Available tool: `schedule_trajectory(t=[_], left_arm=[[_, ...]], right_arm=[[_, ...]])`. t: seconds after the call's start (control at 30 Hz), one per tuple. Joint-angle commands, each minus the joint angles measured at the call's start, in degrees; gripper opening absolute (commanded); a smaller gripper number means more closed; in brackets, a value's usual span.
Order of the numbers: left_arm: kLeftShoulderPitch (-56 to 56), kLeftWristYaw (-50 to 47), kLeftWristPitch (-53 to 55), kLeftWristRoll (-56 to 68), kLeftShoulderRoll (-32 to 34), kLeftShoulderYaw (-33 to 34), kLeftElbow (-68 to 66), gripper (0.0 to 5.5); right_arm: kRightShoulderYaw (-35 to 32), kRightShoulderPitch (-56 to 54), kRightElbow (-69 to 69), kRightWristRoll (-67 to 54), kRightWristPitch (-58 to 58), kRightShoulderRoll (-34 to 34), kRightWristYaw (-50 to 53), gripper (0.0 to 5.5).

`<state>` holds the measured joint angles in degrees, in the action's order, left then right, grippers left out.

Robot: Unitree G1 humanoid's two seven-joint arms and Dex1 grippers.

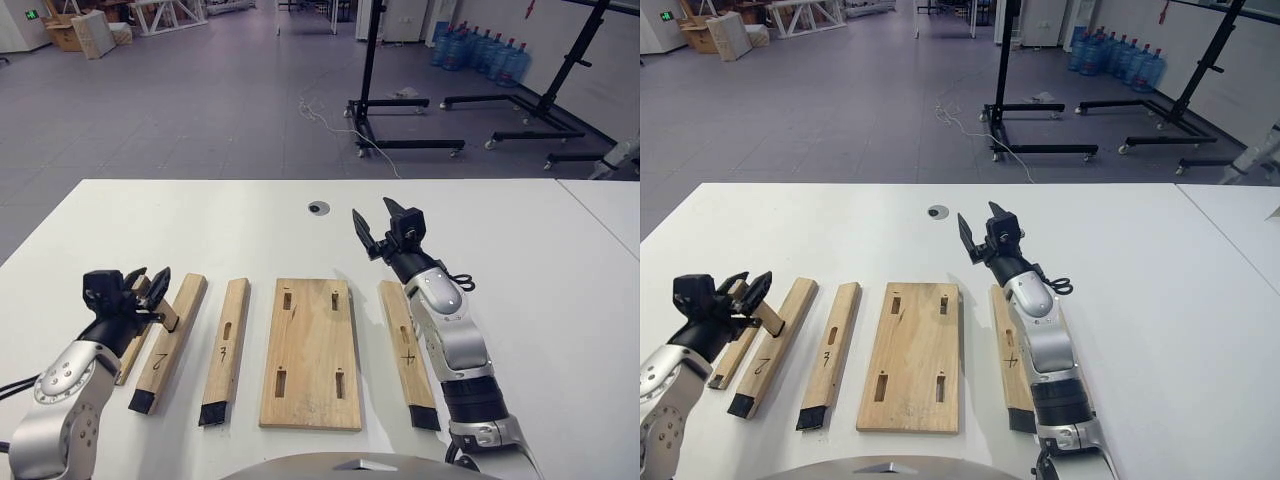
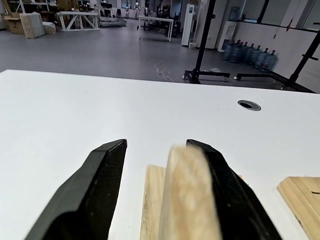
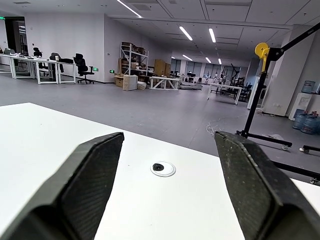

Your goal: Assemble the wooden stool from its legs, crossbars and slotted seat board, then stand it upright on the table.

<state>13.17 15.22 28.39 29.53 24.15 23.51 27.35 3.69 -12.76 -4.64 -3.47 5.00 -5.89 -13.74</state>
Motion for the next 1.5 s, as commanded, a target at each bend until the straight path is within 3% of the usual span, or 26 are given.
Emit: schedule_trajectory(t=[0.03, 0.27, 0.83, 1.0, 1.17, 1.5], left_arm=[[-3.2, -0.3, 2.8, 2.3, 2.3, 2.1, 2.8, 2.15], [-8.6, -1.6, 7.0, 6.9, 4.7, 4.5, 6.2, 2.15], [-19.7, -3.8, 10.1, 14.1, 8.1, 10.4, 0.5, 2.15], [-15.1, -1.6, 7.5, 9.3, 6.4, 5.8, -4.8, 2.15], [-4.6, 0.2, -0.6, -2.9, 1.2, -4.6, -17.5, 2.15], [-7.7, -0.2, -3.2, -1.4, 1.3, -2.8, -13.9, 2.15]], right_arm=[[-0.5, -1.3, -0.3, -0.6, 1.1, 0.1, 0.3, 3.33], [-0.6, -1.4, -0.1, -0.7, 0.9, 0.2, 0.1, 3.33], [-0.2, -3.2, 1.6, -0.4, -0.3, 0.3, -0.6, 3.33], [0.4, -3.2, 1.6, -0.4, 0.0, 0.3, -1.1, 3.33], [0.6, -3.4, 1.8, -0.7, 0.9, 0.1, -2.1, 3.33], [-0.1, -4.4, 2.0, -1.4, 1.2, 0.3, -2.2, 3.33]])
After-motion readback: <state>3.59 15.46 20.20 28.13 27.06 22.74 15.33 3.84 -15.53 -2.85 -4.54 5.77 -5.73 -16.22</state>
